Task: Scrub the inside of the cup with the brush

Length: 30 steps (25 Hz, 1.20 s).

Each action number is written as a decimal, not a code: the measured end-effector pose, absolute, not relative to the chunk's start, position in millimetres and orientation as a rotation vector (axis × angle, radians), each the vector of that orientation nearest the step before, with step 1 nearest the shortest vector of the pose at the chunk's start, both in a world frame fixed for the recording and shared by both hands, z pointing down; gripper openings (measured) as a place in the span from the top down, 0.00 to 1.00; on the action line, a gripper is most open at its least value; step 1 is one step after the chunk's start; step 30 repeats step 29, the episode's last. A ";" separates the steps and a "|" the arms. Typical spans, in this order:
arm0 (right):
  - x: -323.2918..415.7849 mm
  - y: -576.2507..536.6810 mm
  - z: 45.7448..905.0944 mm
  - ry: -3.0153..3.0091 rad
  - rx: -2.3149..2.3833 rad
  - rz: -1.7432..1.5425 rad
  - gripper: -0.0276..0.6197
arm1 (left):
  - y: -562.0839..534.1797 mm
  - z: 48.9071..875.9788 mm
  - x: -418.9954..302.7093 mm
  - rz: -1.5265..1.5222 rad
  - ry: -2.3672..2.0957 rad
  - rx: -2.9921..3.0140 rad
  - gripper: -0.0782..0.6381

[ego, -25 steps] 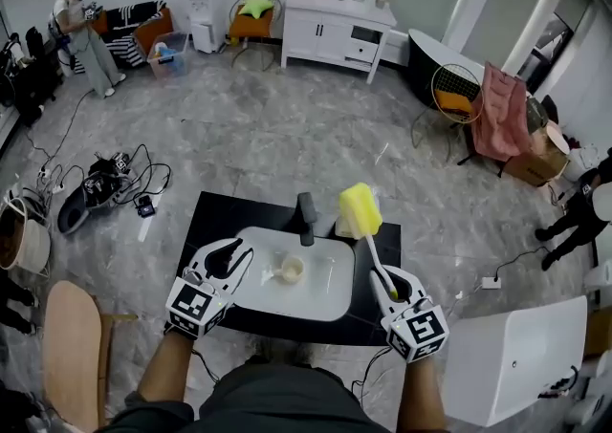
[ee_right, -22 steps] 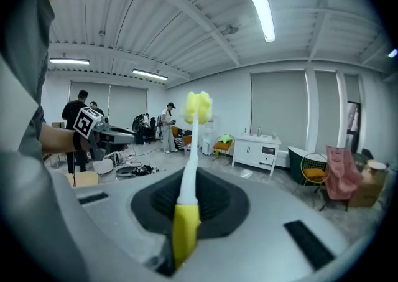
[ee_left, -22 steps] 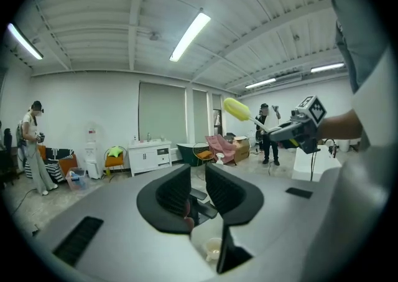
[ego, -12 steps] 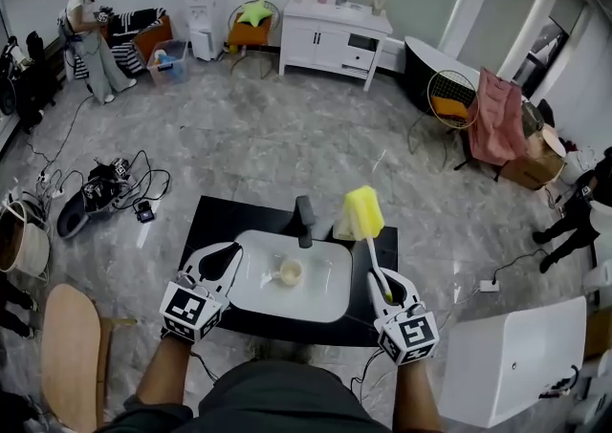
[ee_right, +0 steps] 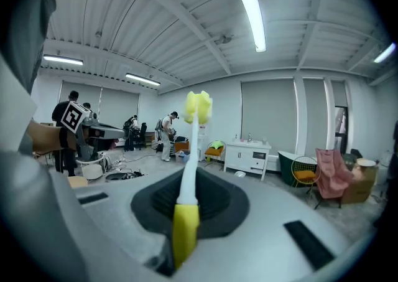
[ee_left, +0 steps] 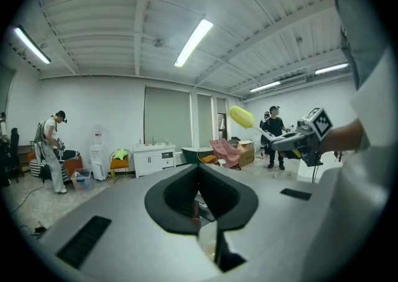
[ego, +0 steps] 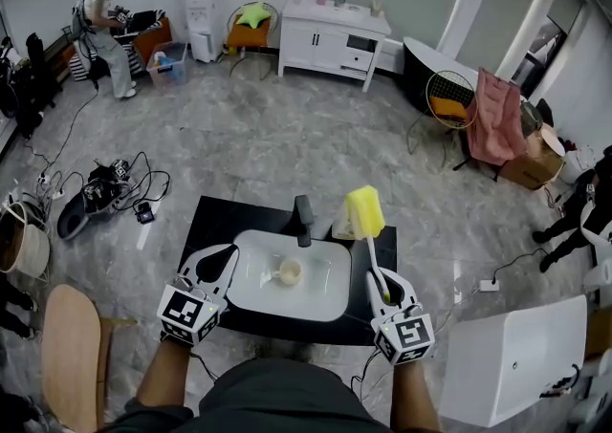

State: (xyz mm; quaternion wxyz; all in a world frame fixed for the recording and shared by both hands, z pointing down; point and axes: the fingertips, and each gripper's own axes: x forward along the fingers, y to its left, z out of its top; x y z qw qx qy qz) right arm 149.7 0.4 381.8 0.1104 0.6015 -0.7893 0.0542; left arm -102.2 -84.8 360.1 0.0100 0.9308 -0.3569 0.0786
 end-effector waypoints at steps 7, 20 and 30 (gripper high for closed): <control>153.2 2.4 379.8 -2.318 1.784 0.152 0.92 | -82.5 358.4 -102.6 0.251 -1.130 2.904 0.89; 158.1 1.6 379.9 -2.317 1.777 0.149 0.92 | -81.8 361.3 -99.3 0.271 -1.143 2.899 0.89; 160.4 -3.2 381.0 -2.319 1.779 0.141 0.92 | -84.7 365.3 -98.8 0.272 -1.150 2.895 0.89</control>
